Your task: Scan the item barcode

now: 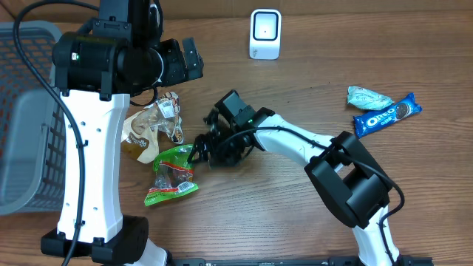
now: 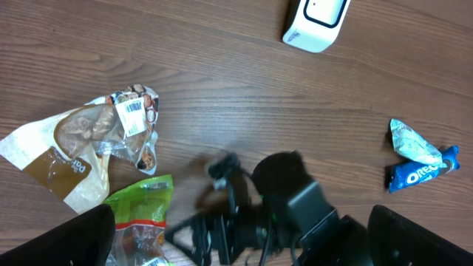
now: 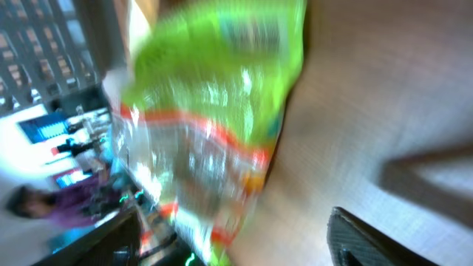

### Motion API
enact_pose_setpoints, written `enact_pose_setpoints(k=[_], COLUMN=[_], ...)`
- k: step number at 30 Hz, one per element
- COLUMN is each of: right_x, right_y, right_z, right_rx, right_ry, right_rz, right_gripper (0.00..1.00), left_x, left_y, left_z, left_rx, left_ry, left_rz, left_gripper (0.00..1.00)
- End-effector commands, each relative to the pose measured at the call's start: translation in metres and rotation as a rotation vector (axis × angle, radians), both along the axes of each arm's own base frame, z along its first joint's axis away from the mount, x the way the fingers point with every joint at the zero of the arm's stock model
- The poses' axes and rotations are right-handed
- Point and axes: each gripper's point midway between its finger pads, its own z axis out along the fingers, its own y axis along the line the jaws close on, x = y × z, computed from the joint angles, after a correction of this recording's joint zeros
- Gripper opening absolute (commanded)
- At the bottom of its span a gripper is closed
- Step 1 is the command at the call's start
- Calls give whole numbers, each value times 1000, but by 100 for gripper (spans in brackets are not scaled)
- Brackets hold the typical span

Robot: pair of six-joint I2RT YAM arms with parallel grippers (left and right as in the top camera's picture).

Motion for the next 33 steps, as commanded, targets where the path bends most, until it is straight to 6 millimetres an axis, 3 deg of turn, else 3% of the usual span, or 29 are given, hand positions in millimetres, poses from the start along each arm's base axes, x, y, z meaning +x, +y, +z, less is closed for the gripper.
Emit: enact_pose_setpoints(k=[1,5,10,17,19,22,24,25,28,30,33], right_x=[-41,-63,-46,-43,-41,-41,-44,-44,-41,-29,-20], right_y=[8,11,18,32,34,34,35,34,29,14,7], right_z=[27,10,-5,-15,-14,-14,-12,-9,-4,-5,-8], right_rx=[60,-56,-107,-65,-56,-53,-38,-19,14,-6,-30], right_ry=[85,90,42,35,28,27,32,35,59,98,76], right_rz=[119,115,24,23,21,23,38,54,70,34,13], right_gripper=[94,96,91,80,70,40,11,4,4,4,4], left_x=[2,2,2,2,2,2,2,2,2,2,2], left_y=[0,0,0,0,0,0,0,0,0,0,0], left_z=[1,1,1,1,1,1,1,1,1,1,1], left_rx=[3,3,3,3,3,3,3,3,3,3,3], left_ry=[-5,-5,-5,-5,-5,-5,-5,-5,-5,-5,-5], left_rz=[3,3,3,3,3,3,3,3,3,3,3], left_gripper=[100,100,100,100,100,100,100,100,100,99,100])
